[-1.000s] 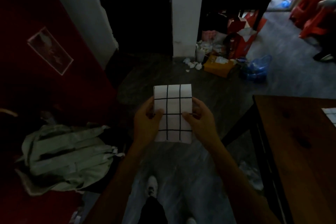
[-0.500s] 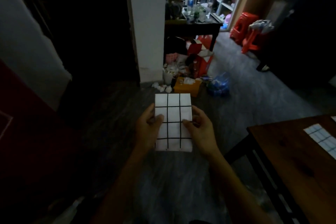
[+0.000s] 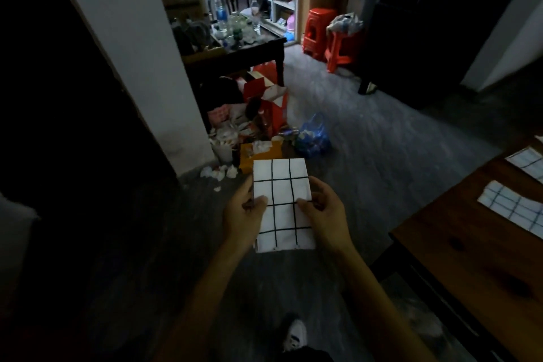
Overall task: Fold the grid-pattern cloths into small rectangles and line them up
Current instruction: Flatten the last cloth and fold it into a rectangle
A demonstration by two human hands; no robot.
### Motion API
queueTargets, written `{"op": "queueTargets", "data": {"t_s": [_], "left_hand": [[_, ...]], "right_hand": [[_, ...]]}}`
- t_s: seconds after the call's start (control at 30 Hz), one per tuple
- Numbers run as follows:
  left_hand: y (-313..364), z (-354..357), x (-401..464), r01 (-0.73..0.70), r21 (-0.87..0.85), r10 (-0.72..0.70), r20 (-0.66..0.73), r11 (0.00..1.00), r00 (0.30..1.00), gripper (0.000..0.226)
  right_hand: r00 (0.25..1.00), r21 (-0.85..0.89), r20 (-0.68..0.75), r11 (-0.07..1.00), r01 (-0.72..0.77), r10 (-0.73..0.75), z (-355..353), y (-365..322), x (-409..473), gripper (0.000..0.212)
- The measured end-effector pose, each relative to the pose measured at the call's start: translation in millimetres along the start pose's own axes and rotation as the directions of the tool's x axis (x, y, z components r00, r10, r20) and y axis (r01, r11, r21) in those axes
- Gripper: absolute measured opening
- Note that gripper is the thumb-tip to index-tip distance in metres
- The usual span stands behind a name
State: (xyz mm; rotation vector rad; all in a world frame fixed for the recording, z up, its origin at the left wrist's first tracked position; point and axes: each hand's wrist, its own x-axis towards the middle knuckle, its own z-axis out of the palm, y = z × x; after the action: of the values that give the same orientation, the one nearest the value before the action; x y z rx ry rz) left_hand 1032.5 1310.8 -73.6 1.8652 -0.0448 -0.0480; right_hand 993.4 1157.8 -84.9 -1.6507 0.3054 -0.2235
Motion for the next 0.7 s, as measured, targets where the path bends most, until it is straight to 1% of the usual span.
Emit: {"op": "queueTargets", "data": {"t_s": [0.1, 0.23, 0.3, 0.33, 0.4, 0.5, 0.6, 0.7], "left_hand": [[16, 21, 55, -0.058, 0.048, 0.055, 0.062, 0.997, 0.997, 0.045], [34, 55, 121, -0.153, 0.036, 0.146, 0.157, 0.988, 0.977, 0.049], [41, 74, 145, -0.223, 0.049, 0.209, 0.205, 0.973, 0.956, 0.051], [43, 85, 158, -0.239, 0.042, 0.222, 0.243, 0.970, 0.944, 0.049], [44, 106, 185, -0.230, 0.011, 0.214, 0.323, 0.973, 0.922, 0.045], [47, 139, 223, -0.240, -0.017, 0.225, 0.413, 0.971, 0.882, 0.050], [55, 170, 261, -0.265, -0.035, 0.250, 0.469, 0.963, 0.847, 0.052], [60, 200, 303, -0.284, -0.077, 0.279, 0.545, 0.956, 0.791, 0.054]], "right_hand": [[0.999, 0.025, -0.050, 1.000, -0.009, 0.010, -8, -2, 52, 0.046], [0.988, 0.105, -0.144, 0.994, -0.041, 0.056, -28, -9, 109, 0.044], [0.979, 0.092, -0.192, 0.995, -0.047, 0.064, -42, -10, 131, 0.042], [0.974, 0.079, -0.215, 0.995, -0.053, 0.069, -49, -11, 142, 0.042], [0.961, 0.057, -0.265, 0.996, -0.066, 0.079, -63, -9, 164, 0.043], [0.929, 0.028, -0.357, 0.995, -0.094, 0.098, -79, -4, 197, 0.048], [0.892, 0.017, -0.437, 0.993, -0.118, 0.114, -93, 1, 232, 0.051], [0.852, -0.018, -0.512, 0.991, -0.135, 0.107, -107, 5, 269, 0.053]]}}
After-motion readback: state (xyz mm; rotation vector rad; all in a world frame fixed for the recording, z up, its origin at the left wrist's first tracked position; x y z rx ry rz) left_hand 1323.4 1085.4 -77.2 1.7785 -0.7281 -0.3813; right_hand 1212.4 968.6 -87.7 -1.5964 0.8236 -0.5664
